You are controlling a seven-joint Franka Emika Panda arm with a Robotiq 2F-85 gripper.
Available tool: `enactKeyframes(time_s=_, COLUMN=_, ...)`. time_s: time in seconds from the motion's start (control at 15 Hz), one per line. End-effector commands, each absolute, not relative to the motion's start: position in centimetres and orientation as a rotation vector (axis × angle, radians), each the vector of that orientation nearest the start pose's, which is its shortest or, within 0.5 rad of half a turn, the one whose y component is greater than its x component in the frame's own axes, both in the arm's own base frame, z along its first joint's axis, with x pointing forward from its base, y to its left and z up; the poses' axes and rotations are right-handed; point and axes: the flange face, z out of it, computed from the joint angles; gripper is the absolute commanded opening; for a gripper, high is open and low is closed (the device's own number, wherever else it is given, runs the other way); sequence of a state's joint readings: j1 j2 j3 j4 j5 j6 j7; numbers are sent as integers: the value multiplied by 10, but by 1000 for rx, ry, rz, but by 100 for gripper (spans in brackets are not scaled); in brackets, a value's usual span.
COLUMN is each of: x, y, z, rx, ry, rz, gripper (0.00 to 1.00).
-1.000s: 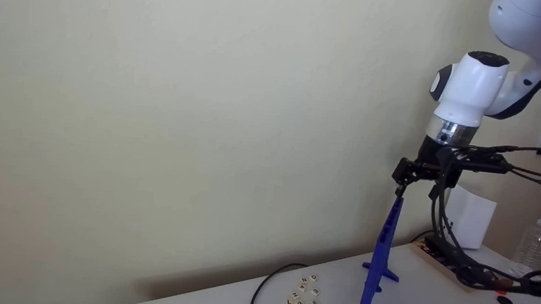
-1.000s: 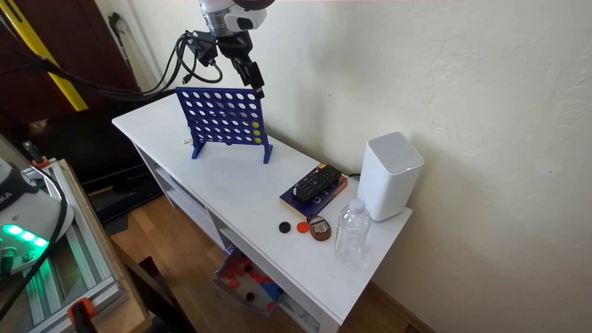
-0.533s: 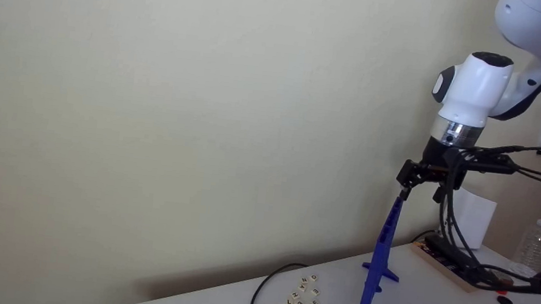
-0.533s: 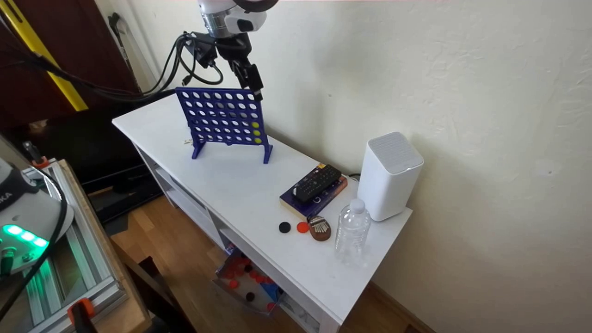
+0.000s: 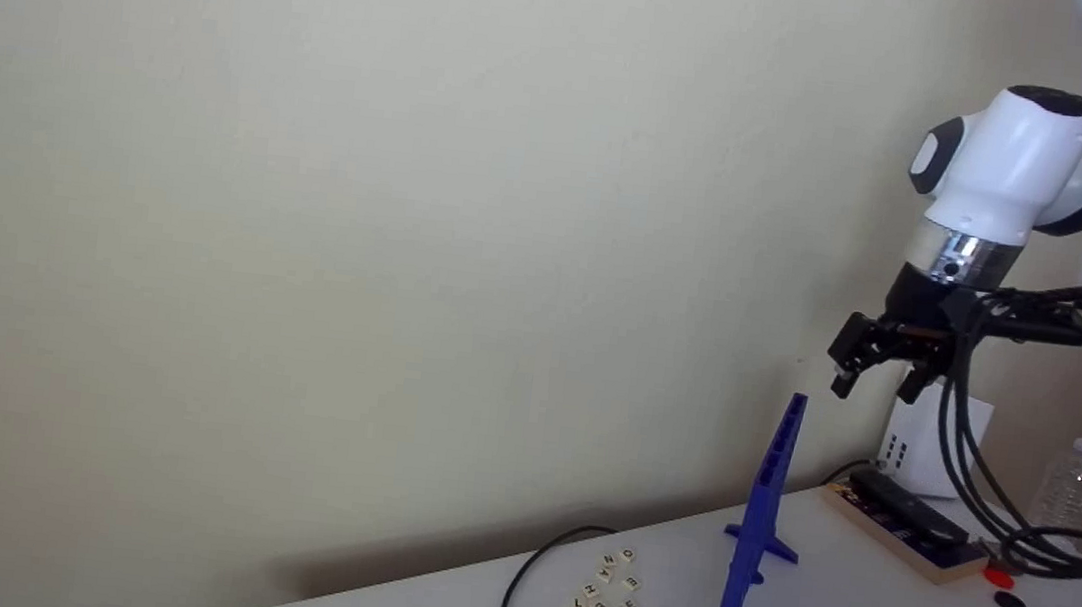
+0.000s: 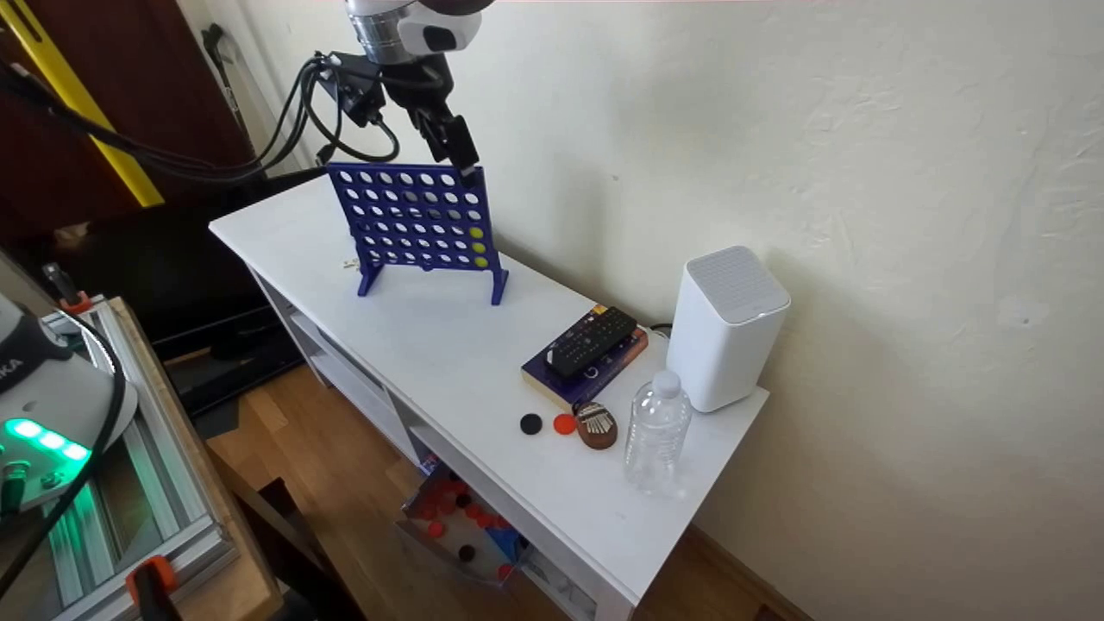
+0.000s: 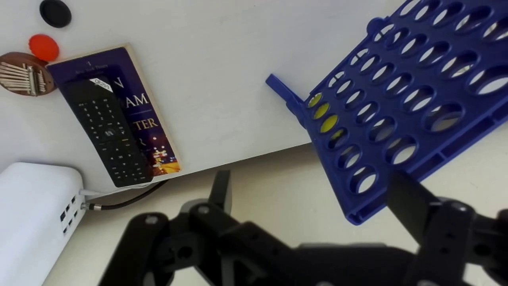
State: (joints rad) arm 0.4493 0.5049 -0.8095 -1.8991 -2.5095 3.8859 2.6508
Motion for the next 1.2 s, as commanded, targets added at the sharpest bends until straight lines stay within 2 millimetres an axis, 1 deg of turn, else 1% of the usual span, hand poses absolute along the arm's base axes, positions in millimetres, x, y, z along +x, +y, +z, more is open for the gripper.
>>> enactKeyframes(time_s=0.0, x=448, y=-78, z=300, rx=-3058, ry=231, rz=-405, gripper=100)
enactKeyframes(time_s=0.27, x=420, y=-88, z=301, rx=-3055, ry=125, rz=-433, gripper=100)
enactKeyframes(time_s=0.6, x=395, y=-96, z=300, rx=-3048, ry=32, rz=-458, gripper=100)
enactKeyframes(time_s=0.73, x=389, y=-95, z=301, rx=-3036, ry=12, rz=-490, gripper=100)
enactKeyframes(time_s=0.87, x=387, y=-88, z=301, rx=-3008, ry=-12, rz=-495, gripper=100)
enactKeyframes(time_s=0.93, x=396, y=-95, z=297, rx=-3048, ry=14, rz=-440, gripper=100)
enactKeyframes(time_s=1.13, x=392, y=-91, z=298, rx=-3033, ry=-8, rz=-446, gripper=100)
